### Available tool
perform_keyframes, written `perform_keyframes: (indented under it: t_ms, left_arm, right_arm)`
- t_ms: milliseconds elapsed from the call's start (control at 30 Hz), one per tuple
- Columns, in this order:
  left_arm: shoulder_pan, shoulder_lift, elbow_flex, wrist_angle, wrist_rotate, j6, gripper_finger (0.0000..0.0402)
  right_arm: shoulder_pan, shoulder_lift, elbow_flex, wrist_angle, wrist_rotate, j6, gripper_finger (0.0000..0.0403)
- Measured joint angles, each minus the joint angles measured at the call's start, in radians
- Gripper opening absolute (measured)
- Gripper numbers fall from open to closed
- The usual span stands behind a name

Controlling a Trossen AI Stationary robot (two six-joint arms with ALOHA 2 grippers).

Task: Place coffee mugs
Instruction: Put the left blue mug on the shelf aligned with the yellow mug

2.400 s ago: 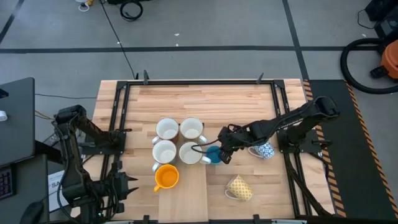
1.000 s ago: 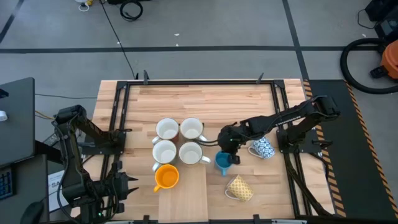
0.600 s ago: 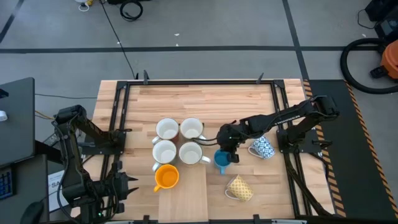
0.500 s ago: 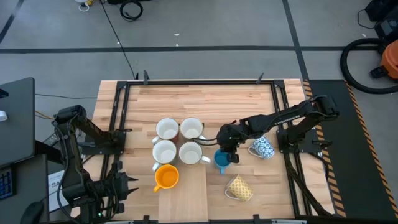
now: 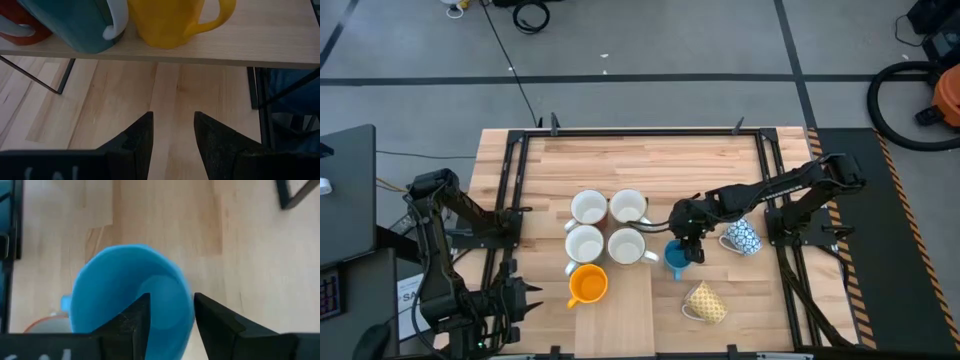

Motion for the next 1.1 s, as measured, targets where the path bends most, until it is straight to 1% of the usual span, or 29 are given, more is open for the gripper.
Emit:
perform_keyframes:
  t_ms: [133,267,367,467,533,600,733,800,867,967,1033,1100]
  left_arm:
    - [0.0,0.0,0.0,0.0,0.0,0.0,0.0149]
    - [0.0,0.0,0.0,0.0,0.0,0.0,0.0149]
    - [0.0,0.0,0.0,0.0,0.0,0.0,0.0149]
    - [0.0,0.0,0.0,0.0,0.0,0.0,0.0149]
    - [0.0,0.0,0.0,0.0,0.0,0.0,0.0149]
    - [0.0,0.0,0.0,0.002,0.0,0.0,0.0149]
    - [0.0,0.0,0.0,0.014,0.0,0.004,0.0149]
    - [0.0,0.0,0.0,0.025,0.0,0.008,0.0149]
    - [0.0,0.0,0.0,0.026,0.0,0.008,0.0149]
    - [0.0,0.0,0.0,0.027,0.0,0.008,0.0149]
    - [0.0,0.0,0.0,0.029,0.0,0.009,0.0149]
    - [0.0,0.0,0.0,0.036,0.0,0.009,0.0149]
  right_arm:
    - [-0.001,0.0,0.04,-0.049,-0.056,-0.049,0.0158]
    - [-0.003,0.0,0.115,-0.117,-0.047,-0.049,0.0158]
    - [-0.006,0.0,0.179,-0.199,-0.045,-0.029,0.0158]
    - [-0.005,-0.001,0.236,-0.275,-0.029,0.057,0.0158]
    - [-0.004,-0.001,0.258,-0.321,-0.027,0.141,0.0158]
    - [0.002,-0.002,0.266,-0.359,-0.026,0.243,0.0158]
    - [0.032,-0.002,0.266,-0.472,-0.02,0.386,0.0158]
    - [0.055,-0.002,0.266,-0.528,0.017,0.462,0.0158]
    - [0.085,-0.002,0.266,-0.562,0.083,0.537,0.0158]
    - [0.13,-0.002,0.266,-0.557,0.175,0.623,0.0158]
    - [0.152,-0.002,0.266,-0.538,0.199,0.656,0.0158]
    - [0.168,-0.001,0.266,-0.522,0.2,0.662,0.0158]
